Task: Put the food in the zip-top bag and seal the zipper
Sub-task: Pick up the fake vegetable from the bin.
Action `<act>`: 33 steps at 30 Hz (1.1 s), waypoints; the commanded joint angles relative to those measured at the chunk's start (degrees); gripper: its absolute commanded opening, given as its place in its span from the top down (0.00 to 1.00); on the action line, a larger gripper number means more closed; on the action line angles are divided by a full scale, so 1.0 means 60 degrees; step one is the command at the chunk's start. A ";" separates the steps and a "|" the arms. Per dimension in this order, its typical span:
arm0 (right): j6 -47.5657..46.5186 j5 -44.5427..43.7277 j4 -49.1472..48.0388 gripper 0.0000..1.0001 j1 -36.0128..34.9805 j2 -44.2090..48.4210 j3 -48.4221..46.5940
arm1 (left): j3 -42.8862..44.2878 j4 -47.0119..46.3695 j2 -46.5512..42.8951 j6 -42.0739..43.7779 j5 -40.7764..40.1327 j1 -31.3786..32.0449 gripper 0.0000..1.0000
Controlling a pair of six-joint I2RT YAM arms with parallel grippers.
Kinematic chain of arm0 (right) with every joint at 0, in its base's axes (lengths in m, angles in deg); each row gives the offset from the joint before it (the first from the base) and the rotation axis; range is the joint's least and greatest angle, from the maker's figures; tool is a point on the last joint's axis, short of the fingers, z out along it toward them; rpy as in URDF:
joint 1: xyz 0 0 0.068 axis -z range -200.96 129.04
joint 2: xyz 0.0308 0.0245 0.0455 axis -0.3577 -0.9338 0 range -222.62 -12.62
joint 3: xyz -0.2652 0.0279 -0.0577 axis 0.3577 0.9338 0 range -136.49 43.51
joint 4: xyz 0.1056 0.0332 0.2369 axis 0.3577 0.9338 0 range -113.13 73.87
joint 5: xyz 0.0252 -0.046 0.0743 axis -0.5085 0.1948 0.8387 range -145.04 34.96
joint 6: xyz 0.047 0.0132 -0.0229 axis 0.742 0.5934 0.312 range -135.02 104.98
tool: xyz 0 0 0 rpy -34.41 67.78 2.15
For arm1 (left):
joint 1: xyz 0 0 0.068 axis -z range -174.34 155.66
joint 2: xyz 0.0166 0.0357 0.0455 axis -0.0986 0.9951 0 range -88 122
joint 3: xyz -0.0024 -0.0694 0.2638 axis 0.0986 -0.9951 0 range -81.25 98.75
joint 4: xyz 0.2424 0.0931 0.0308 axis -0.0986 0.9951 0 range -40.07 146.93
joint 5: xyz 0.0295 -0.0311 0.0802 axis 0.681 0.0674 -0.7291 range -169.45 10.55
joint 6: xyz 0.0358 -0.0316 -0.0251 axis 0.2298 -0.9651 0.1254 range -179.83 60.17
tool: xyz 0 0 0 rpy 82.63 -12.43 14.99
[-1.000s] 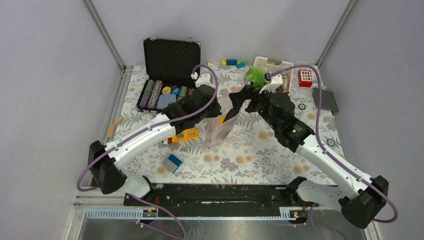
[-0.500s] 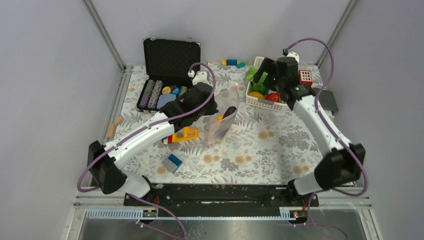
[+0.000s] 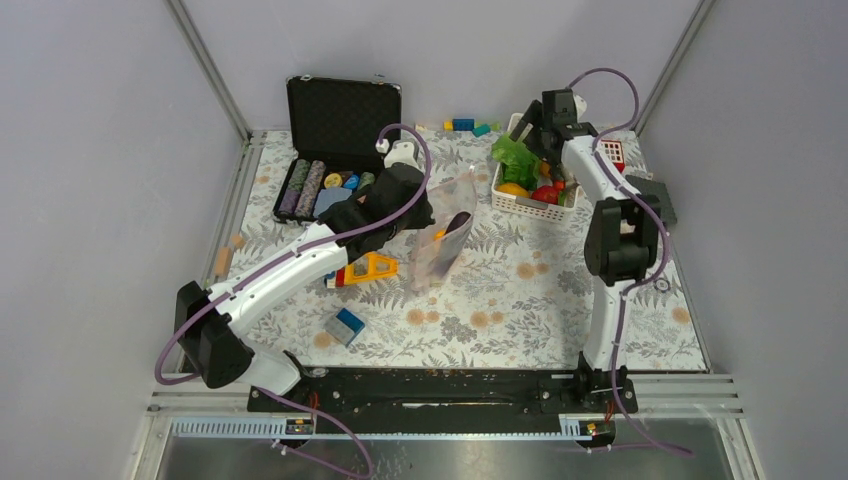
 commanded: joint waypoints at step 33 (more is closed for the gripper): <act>0.0651 0.0380 -0.1682 0.97 0.0447 0.0259 0.1162 | 0.0249 -0.0330 0.0130 -0.0208 0.0612 -0.0253 1.00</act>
